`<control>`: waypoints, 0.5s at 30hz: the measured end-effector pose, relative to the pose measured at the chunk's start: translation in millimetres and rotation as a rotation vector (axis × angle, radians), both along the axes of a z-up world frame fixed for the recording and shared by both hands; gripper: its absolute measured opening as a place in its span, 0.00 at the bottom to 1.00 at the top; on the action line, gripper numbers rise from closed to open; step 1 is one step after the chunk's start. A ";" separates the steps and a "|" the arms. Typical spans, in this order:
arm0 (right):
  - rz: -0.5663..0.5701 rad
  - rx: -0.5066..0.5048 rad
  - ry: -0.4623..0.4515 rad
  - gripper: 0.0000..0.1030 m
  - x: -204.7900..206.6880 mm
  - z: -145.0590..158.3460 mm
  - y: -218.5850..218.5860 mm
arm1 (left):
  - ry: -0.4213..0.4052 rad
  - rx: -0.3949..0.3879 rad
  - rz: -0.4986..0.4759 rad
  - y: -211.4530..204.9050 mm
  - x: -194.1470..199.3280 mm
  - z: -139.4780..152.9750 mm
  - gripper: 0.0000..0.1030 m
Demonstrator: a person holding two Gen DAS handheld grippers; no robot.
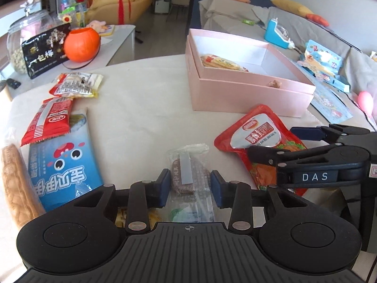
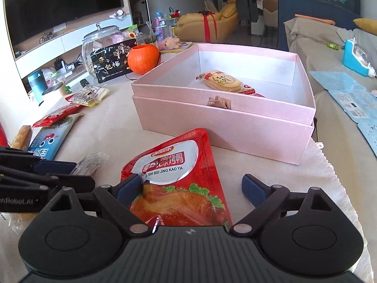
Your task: Organize snacks
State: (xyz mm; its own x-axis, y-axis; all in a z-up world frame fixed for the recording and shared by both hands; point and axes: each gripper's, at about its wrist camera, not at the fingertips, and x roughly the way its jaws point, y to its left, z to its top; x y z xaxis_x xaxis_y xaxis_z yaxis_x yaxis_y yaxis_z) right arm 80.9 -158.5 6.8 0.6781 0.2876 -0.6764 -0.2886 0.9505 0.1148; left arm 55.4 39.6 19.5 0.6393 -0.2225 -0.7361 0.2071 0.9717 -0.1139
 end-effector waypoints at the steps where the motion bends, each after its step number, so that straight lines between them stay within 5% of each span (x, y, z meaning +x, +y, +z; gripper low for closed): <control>1: -0.003 -0.009 0.008 0.95 -0.3 -0.2 2.4 | -0.008 0.002 0.006 -1.1 -4.7 -0.7 0.41; 9: 0.010 -0.056 0.113 1.00 20.6 4.2 18.6 | -0.047 -0.005 0.037 -6.1 -18.3 -2.1 0.41; 15: 0.028 -0.062 0.088 0.95 17.9 4.1 15.4 | -0.044 -0.031 0.010 -15.9 -30.7 -2.1 0.41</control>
State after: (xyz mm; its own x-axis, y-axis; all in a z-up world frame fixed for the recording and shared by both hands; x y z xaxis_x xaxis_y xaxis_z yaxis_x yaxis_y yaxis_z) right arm 98.8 -143.0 10.9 0.6072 0.2613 -0.7504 -0.3069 0.9482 0.0818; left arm 24.7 23.6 17.4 0.6733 -0.2384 -0.6998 0.2028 0.9698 -0.1353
